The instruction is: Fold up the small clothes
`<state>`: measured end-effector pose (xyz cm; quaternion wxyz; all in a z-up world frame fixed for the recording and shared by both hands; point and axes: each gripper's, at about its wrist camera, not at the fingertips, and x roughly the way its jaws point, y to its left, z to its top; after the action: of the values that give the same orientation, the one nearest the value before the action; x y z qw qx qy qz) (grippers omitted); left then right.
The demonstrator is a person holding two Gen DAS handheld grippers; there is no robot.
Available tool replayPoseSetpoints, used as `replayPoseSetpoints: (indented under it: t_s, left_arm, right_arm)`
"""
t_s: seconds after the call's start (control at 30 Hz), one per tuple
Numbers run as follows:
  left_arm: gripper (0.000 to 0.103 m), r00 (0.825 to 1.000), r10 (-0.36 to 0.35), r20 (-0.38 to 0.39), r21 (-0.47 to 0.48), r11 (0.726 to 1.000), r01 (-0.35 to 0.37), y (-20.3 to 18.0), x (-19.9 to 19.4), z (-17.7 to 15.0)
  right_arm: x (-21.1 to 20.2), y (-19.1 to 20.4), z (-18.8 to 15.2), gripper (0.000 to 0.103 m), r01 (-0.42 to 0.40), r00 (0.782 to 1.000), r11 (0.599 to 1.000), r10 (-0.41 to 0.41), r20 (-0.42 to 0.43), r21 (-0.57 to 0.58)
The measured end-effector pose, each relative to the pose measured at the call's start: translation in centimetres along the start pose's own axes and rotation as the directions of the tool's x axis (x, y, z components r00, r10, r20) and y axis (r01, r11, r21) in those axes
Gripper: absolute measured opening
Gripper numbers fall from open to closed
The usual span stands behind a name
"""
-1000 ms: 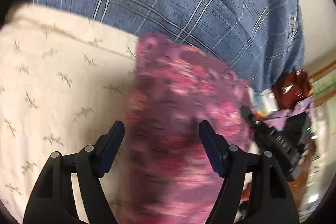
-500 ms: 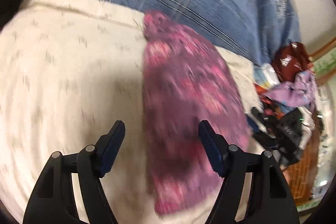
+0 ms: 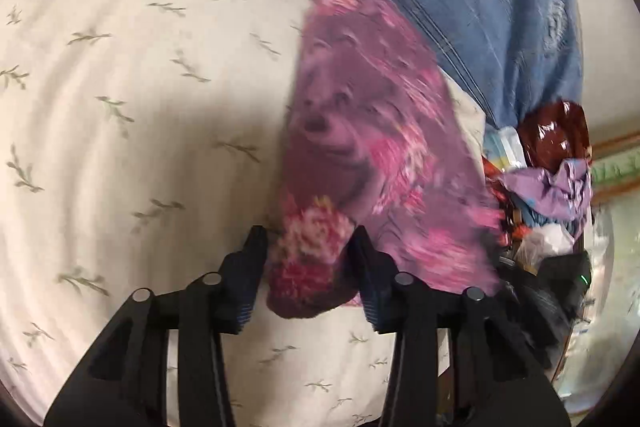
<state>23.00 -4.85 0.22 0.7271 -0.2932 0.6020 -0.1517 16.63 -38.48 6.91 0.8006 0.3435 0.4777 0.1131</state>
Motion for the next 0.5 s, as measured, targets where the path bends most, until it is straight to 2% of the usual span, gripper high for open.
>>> replayPoseSetpoints:
  t_s: [0.07, 0.1, 0.13, 0.17, 0.2, 0.23, 0.27, 0.3, 0.33, 0.4, 0.43, 0.5]
  left_arm:
    - [0.034, 1.0, -0.011, -0.004, -0.019, 1.0, 0.01, 0.8, 0.0, 0.0]
    - [0.033, 1.0, -0.005, -0.007, -0.014, 1.0, 0.005, 0.9, 0.0, 0.0]
    - [0.033, 1.0, -0.003, -0.014, -0.002, 1.0, 0.003, 1.2, -0.3, -0.2]
    - [0.033, 1.0, 0.004, -0.026, 0.013, 1.0, -0.004, 1.1, -0.4, -0.4]
    - [0.033, 0.999, 0.017, -0.039, 0.035, 0.999, -0.015, 0.9, -0.9, -0.6]
    - [0.033, 0.999, 0.004, -0.045, 0.062, 0.998, -0.002, 0.6, -1.7, -1.0]
    - [0.033, 0.999, -0.013, -0.04, 0.087, 0.996, 0.016, 0.3, -2.5, -1.3]
    - [0.033, 0.999, -0.029, -0.017, 0.115, 0.993, 0.031, -0.2, -3.6, -1.4]
    - [0.034, 0.999, -0.038, 0.014, 0.145, 0.989, 0.035, -1.0, -4.5, -1.2]
    - [0.045, 0.996, -0.047, 0.079, 0.199, 0.979, 0.03, -3.2, -5.7, 0.1]
    - [0.054, 0.995, -0.039, 0.093, 0.218, 0.976, 0.017, -4.0, -5.7, 0.8]
    - [0.057, 0.991, -0.013, 0.132, 0.228, 0.973, -0.018, -5.8, -4.8, 2.6]
  right_arm:
    - [-1.7, 0.6, -0.3, 0.015, -0.058, 0.997, 0.998, 0.057, 0.044, 0.007]
    - [-1.4, 0.3, -0.7, 0.015, -0.041, 0.999, 0.999, 0.041, 0.028, 0.011]
    - [-0.6, -0.3, -1.3, 0.016, 0.01, 1.0, 1.0, -0.01, 0.001, 0.005]
    - [0.3, -1.1, -1.9, 0.019, 0.094, 0.995, 0.996, -0.095, -0.033, -0.006]
    - [1.1, -2.1, -2.4, 0.016, 0.137, 0.988, 0.991, -0.137, -0.067, -0.011]
    - [0.7, -2.7, -2.6, 0.017, 0.086, 0.995, 0.996, -0.086, -0.044, 0.007]
    - [0.3, -2.7, -2.3, 0.026, 0.091, 0.995, 0.995, -0.09, -0.047, 0.03]
    - [-0.4, -2.4, -1.8, 0.027, 0.12, 0.992, 0.991, -0.118, -0.038, 0.053]
    - [-1.4, -1.9, -1.3, 0.027, 0.131, 0.991, 0.99, -0.132, 0.017, 0.05]
    - [-3.0, -0.3, -0.1, 0.028, 0.094, 0.988, 0.996, -0.093, 0.122, -0.002]
    - [-3.2, 1.0, 0.6, 0.031, 0.081, 0.983, 0.996, -0.073, 0.168, -0.04]
    - [-2.4, 2.6, 1.5, 0.031, 0.064, 0.982, 0.994, -0.046, 0.184, -0.093]
